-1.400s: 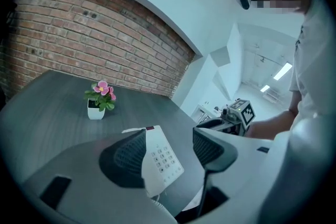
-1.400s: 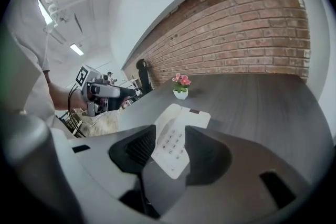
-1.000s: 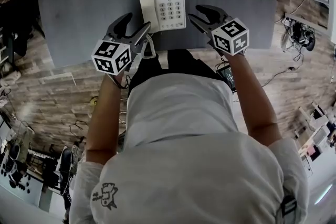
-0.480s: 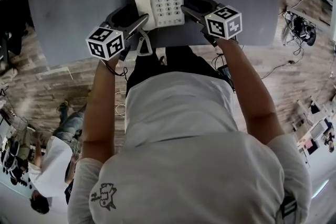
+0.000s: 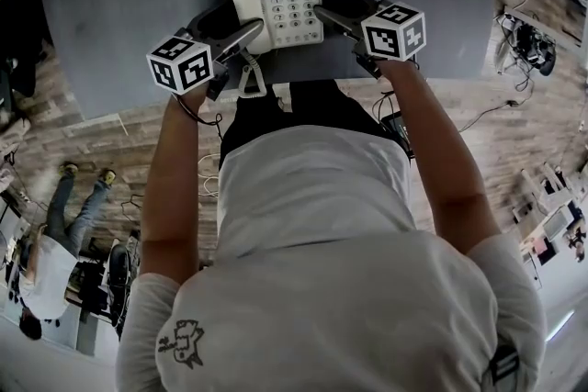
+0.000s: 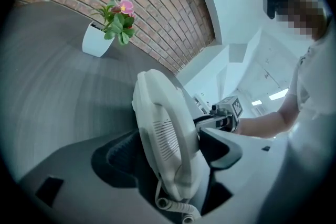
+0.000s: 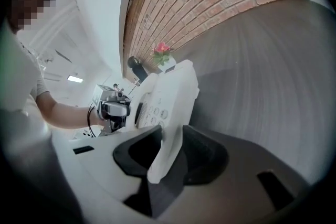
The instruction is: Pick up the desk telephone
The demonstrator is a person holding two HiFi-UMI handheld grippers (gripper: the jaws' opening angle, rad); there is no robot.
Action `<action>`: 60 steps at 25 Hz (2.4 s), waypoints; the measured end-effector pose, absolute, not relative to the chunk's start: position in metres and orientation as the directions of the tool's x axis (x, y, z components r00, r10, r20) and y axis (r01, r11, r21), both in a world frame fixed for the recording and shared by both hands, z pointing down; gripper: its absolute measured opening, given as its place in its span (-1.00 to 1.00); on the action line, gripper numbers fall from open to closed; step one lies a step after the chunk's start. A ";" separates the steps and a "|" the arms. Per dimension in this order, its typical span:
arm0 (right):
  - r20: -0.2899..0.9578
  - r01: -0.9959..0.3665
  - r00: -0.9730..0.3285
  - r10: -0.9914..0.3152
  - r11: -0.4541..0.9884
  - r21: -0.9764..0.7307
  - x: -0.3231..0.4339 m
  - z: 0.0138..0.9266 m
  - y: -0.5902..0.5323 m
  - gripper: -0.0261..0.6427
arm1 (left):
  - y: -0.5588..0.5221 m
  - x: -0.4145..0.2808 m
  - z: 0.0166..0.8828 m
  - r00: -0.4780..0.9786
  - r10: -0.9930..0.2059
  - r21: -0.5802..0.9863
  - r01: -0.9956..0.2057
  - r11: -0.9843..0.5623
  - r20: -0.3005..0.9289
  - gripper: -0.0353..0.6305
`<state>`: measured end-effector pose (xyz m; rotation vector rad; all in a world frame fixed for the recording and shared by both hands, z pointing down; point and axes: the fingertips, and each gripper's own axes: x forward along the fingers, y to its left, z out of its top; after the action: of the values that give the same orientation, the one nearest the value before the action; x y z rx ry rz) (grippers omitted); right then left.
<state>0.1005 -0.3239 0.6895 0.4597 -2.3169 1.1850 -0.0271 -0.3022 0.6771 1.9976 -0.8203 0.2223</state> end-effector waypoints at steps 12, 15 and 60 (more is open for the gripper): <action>0.463 -0.425 -0.885 -0.043 0.479 -0.768 0.098 0.689 -0.323 -0.64 | -0.301 -0.021 0.680 0.815 -0.417 0.785 -0.541 -0.302 0.401 0.20; 0.457 -0.425 -0.888 -0.050 0.470 -0.774 0.097 0.688 -0.323 -0.64 | -0.300 -0.022 0.679 0.814 -0.418 0.789 -0.540 -0.292 0.402 0.18; 0.405 -0.574 -0.818 -0.408 0.533 -0.622 0.033 0.514 -0.243 -0.69 | -0.237 -0.094 0.515 0.876 -0.351 0.715 -0.475 -0.512 0.331 0.10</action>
<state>0.0327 -0.2431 0.5135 0.8323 -2.5613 1.1551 -0.0944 -0.2372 0.5146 2.1594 -0.5943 0.1792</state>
